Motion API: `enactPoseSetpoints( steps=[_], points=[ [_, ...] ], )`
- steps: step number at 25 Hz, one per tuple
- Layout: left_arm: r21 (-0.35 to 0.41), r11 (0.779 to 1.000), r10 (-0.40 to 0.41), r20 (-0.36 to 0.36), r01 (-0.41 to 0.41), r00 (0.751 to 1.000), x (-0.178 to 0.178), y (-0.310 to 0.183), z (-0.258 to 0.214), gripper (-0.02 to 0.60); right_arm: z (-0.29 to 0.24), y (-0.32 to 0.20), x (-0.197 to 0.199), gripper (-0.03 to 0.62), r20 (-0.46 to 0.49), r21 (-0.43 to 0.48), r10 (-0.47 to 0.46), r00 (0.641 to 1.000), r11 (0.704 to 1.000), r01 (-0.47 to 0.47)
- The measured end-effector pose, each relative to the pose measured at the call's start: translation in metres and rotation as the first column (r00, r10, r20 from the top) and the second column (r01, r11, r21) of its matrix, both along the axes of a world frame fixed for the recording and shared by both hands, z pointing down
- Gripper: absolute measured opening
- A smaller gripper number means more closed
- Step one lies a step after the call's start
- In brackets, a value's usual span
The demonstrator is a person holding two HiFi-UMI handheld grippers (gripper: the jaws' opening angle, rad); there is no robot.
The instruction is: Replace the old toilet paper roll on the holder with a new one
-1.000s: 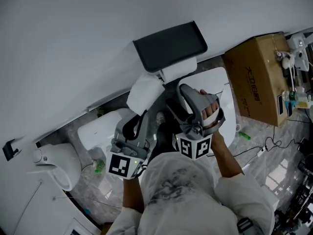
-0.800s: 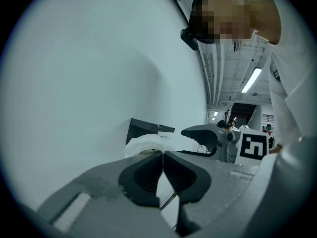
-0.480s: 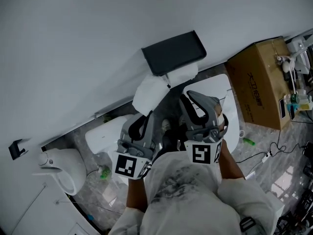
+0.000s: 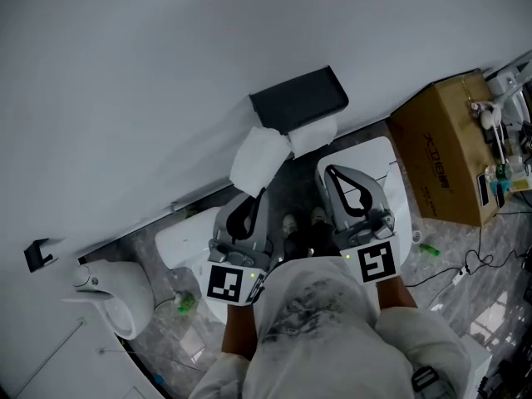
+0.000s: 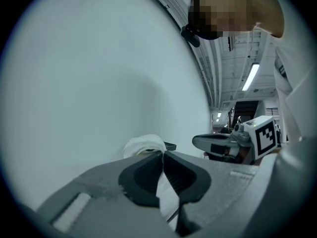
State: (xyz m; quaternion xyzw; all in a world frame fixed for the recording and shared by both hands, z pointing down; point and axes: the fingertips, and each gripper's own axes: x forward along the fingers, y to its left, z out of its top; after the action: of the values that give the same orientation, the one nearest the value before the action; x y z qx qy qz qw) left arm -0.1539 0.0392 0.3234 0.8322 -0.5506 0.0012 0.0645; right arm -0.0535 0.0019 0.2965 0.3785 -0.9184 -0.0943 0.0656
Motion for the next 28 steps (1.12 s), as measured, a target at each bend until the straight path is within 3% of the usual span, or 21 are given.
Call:
enactPoseSetpoints(
  steps=[9, 18, 28],
  points=[
    [0.017, 1.0, -0.006, -0.007, 0.006, 1.0, 0.006, 0.003, -0.012, 0.015, 0.002, 0.007, 0.014, 0.002, 0.113, -0.124, -0.013, 0.993, 0.992, 0.027],
    [0.024, 1.0, 0.012, -0.005, -0.012, 1.0, 0.012, 0.007, -0.016, 0.015, -0.007, 0.009, 0.011, 0.001, 0.16, -0.088, -0.04, 0.986, 0.995, 0.054],
    [0.031, 0.999, 0.021, -0.016, -0.021, 1.0, 0.014, 0.006, -0.022, 0.015, -0.005, 0.01, 0.011, 0.001, 0.139, -0.126, -0.023, 0.99, 0.991, 0.041]
  ],
)
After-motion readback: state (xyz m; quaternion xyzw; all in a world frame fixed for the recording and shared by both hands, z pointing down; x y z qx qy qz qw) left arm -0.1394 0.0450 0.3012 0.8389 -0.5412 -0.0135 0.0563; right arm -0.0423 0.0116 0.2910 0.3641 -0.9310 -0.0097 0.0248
